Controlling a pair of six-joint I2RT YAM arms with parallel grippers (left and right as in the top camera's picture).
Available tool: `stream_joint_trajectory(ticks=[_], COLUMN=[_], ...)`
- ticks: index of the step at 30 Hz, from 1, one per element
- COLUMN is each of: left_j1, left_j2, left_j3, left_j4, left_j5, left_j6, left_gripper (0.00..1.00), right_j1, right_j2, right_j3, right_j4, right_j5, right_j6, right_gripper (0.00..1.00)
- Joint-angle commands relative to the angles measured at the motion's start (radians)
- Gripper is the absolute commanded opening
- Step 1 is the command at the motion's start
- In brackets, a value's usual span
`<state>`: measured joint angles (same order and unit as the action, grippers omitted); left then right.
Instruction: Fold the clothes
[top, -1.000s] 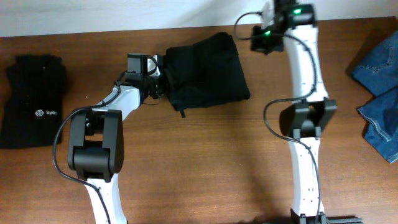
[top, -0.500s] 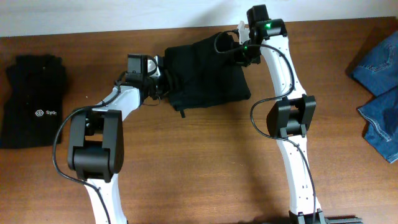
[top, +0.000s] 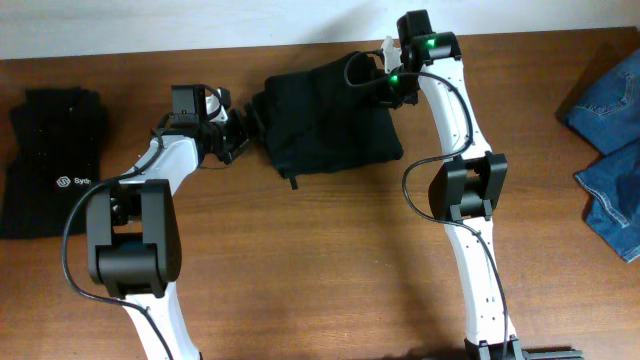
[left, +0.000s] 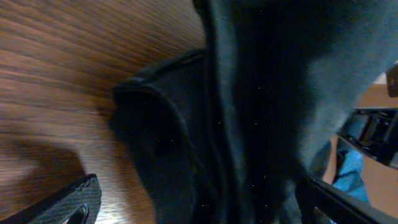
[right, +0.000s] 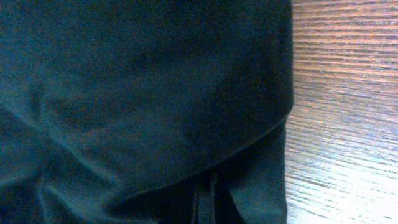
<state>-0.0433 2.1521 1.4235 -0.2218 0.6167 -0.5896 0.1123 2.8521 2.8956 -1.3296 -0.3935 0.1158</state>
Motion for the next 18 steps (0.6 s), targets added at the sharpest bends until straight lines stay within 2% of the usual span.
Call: stream_joint_trajectory(ticks=[1, 6, 14, 18], left_j1=[-0.014, -0.023, -0.051, -0.062], left_j2=[-0.023, 0.022, 0.127, 0.141], left_j3=[-0.006, -0.008, -0.008, -0.008], left_j4=[0.001, 0.008, 0.136, 0.116], left_j5=[-0.016, -0.003, 0.095, 0.084], left_j6=[0.023, -0.009, -0.085, -0.091], left_gripper=[0.99, 0.99, 0.99, 0.99], right_j1=[0.004, 0.004, 0.004, -0.002], right_j2=[0.020, 0.020, 0.020, 0.020], right_j3=[-0.005, -0.005, -0.005, -0.005], right_j4=[0.002, 0.001, -0.005, -0.008], right_j5=[-0.019, -0.022, -0.022, -0.022], right_j6=[-0.007, -0.007, -0.007, -0.007], right_gripper=[0.04, 0.04, 0.04, 0.04])
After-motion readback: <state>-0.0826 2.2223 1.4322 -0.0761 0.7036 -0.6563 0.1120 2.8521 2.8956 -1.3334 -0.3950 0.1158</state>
